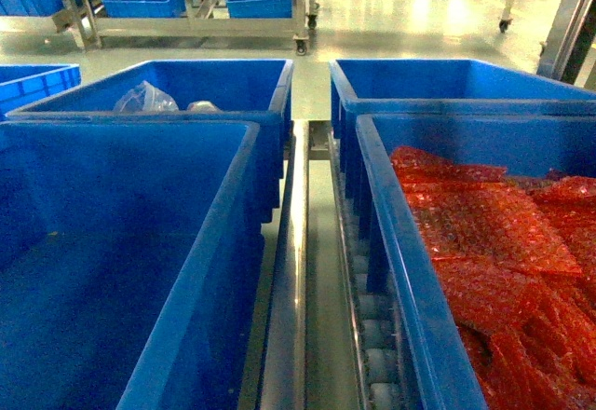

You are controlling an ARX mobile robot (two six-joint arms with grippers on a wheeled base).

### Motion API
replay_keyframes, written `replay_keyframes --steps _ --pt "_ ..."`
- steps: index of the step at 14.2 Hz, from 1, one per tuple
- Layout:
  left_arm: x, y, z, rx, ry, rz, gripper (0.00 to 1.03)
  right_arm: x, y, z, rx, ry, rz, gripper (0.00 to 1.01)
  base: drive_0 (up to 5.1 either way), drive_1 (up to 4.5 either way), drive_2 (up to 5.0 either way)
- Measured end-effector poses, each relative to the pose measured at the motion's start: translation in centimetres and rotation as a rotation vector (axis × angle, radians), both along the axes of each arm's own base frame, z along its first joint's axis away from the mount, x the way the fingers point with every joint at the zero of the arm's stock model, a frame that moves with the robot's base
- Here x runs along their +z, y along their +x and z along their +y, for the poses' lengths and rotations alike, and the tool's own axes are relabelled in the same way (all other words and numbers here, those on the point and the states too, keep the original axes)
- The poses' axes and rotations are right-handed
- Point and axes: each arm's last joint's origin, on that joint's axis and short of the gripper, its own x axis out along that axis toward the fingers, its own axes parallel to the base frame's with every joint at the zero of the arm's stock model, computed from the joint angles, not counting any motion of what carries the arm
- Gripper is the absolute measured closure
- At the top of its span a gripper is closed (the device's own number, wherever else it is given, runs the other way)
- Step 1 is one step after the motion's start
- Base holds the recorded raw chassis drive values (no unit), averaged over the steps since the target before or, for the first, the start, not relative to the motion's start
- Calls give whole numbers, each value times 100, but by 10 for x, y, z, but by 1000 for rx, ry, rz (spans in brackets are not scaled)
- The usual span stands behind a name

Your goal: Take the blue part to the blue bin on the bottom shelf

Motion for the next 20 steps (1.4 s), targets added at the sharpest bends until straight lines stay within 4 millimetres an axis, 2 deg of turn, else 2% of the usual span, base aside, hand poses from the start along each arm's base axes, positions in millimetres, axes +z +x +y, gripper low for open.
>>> replay_keyframes --steps 4,5,6,7,9,11,13,14,20 --pt "9 50 -16 -82 -7 27 59 0 0 0 0 0 0 3 0 0 0" --pt "6 53 -23 -120 2 64 47 0 0 0 0 0 0 3 0 0 0" --pt "19 46 -23 -101 -12 10 7 0 0 0 0 0 0 3 0 0 0" --pt "19 46 -18 -183 -30 -42 14 0 0 0 0 0 -1 3 0 0 0" --pt "0 30 2 -264 -34 -53 38 0 0 0 0 0 0 3 0 0 0" --pt "-20 17 18 -278 -32 -35 67 0 0 0 0 0 0 3 0 0 0" --pt "-29 6 28 -277 -32 -46 94 0 0 0 0 0 0 3 0 0 0" --pt "-34 2 32 -275 -32 -41 101 0 0 0 0 0 0 3 0 0 0" --pt "-42 -6 37 -282 -32 -38 101 0 0 0 0 0 0 3 0 0 0"
